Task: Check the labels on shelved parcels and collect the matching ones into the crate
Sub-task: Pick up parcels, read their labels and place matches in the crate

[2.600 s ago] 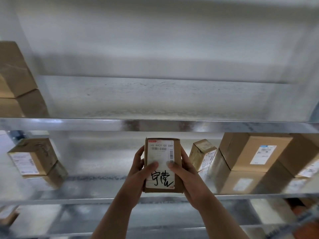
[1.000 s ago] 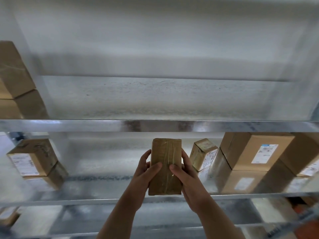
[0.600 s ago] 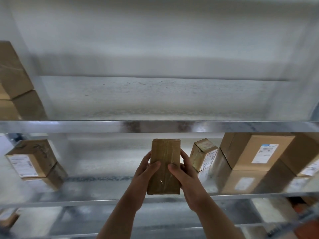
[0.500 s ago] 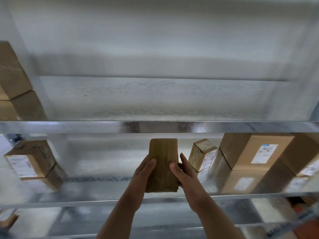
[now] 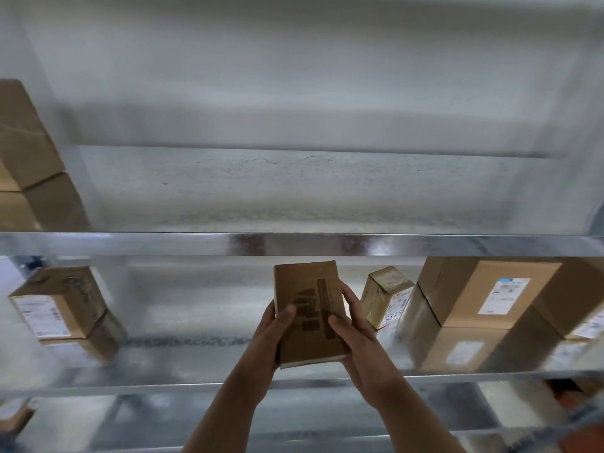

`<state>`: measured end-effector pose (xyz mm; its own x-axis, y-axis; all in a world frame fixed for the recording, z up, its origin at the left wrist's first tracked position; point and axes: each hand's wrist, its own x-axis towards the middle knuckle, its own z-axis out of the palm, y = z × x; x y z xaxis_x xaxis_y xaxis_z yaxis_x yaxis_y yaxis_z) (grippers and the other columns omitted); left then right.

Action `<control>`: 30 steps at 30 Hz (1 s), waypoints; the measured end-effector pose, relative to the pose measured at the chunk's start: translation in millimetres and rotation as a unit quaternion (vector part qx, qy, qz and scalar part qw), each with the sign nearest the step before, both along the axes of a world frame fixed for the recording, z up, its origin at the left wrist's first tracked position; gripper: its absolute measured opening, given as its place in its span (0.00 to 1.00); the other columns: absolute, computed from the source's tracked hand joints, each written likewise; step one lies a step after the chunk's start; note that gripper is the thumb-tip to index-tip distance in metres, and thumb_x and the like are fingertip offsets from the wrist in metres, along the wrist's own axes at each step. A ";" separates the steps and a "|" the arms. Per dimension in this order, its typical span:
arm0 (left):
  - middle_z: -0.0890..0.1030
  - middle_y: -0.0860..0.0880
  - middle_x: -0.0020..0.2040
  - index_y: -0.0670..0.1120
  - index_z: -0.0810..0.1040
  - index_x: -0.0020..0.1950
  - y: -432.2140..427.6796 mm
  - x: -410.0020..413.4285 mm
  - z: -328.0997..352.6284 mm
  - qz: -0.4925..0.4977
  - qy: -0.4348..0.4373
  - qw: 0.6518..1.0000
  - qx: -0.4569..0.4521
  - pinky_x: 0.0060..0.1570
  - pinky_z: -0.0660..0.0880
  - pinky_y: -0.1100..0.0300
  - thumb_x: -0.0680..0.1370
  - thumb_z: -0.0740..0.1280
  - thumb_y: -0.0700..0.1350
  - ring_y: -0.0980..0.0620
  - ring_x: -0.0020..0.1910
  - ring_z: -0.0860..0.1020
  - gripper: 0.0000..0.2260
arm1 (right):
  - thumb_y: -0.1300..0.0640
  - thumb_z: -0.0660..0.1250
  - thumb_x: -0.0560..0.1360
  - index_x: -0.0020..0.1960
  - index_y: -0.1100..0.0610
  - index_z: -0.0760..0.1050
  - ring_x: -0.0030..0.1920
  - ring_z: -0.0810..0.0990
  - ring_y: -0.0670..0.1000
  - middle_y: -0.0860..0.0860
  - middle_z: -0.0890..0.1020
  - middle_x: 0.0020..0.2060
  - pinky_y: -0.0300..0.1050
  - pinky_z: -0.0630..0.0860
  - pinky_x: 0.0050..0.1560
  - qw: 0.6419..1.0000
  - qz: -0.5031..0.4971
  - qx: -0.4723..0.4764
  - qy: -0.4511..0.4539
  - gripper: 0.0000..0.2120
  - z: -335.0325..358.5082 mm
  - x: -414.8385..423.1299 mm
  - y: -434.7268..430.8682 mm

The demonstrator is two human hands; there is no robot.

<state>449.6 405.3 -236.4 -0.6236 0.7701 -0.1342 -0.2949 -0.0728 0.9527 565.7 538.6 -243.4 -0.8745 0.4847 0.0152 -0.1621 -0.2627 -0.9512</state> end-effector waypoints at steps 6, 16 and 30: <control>0.85 0.46 0.60 0.52 0.73 0.72 3.4 -1.7 -2.7 -0.005 0.006 1.000 0.014 0.56 0.82 0.44 0.72 0.72 0.55 0.42 0.58 0.85 0.29 | 0.53 0.68 0.78 0.80 0.40 0.64 0.66 0.83 0.59 0.56 0.84 0.65 0.67 0.77 0.68 0.999 -0.019 0.027 -0.021 0.33 3.8 -0.8 2.6; 0.86 0.47 0.59 0.53 0.75 0.70 5.7 2.2 -1.8 0.003 0.017 1.000 0.010 0.52 0.83 0.49 0.73 0.70 0.57 0.43 0.56 0.86 0.25 | 0.55 0.69 0.82 0.79 0.40 0.66 0.63 0.84 0.58 0.56 0.84 0.63 0.63 0.80 0.65 0.998 -0.042 0.029 -0.033 0.29 -0.2 -0.1 2.7; 0.86 0.45 0.56 0.54 0.77 0.69 3.0 -10.6 -12.9 0.082 0.001 0.996 -0.037 0.54 0.83 0.37 0.86 0.57 0.56 0.42 0.54 0.86 0.16 | 0.43 0.69 0.79 0.68 0.49 0.75 0.65 0.83 0.57 0.56 0.85 0.60 0.68 0.78 0.66 0.998 -0.044 0.017 -0.036 0.20 -1.9 0.7 1.6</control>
